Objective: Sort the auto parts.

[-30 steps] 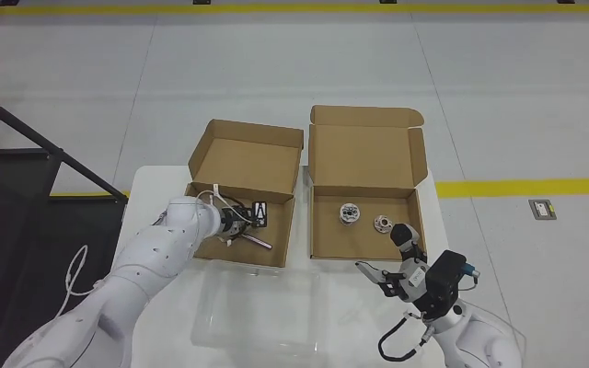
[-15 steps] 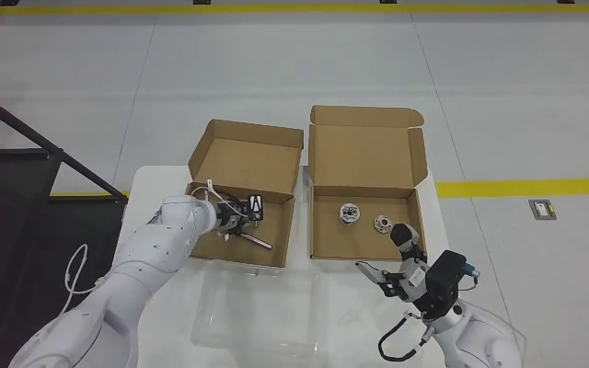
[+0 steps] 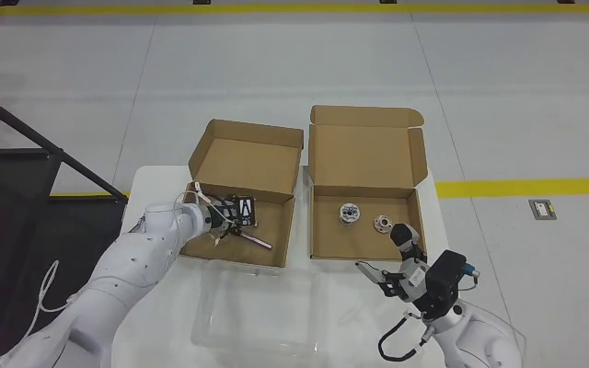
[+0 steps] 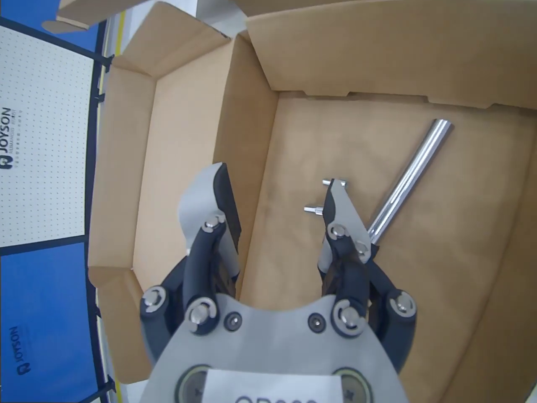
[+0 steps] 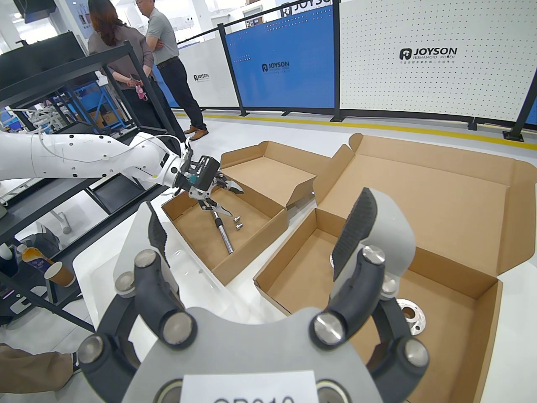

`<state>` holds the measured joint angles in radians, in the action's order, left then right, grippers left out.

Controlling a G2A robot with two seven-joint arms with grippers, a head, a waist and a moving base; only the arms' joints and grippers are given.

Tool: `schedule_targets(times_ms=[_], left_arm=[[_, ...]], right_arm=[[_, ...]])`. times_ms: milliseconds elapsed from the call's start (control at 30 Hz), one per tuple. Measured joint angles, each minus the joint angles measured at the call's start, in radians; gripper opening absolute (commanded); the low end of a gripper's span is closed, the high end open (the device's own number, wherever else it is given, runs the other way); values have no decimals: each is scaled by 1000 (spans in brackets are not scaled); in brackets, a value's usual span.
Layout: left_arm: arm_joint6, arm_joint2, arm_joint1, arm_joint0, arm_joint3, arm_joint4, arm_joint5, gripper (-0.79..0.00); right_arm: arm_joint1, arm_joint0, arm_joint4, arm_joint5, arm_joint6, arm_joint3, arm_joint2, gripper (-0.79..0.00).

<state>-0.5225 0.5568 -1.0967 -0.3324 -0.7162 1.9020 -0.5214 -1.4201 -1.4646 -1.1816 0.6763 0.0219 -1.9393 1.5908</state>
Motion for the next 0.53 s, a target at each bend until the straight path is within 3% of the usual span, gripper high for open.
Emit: schedule_targets(times_ms=[67,233,267,300,333,533], left_arm=[[4,37,32,-33,-62,8,8,-200],[-12,176,132,-168,-297,9,-5,-185],[-21,207,151,-198,-341,7,-8,-160],[-28,249,175,-241,-398,6,-9,-58],[-24,282,192,-275,-438,8,-3,-12],[-48,487,284,-519,-700,26,14,0]], right_arm=[[0,0,0,0,0,0,0,0],[0,0,0,0,0,0,0,0],[0,0,0,0,0,0,0,0],[0,0,0,0,0,0,0,0],[0,0,0,0,0,0,0,0],[0,0,0,0,0,0,0,0]])
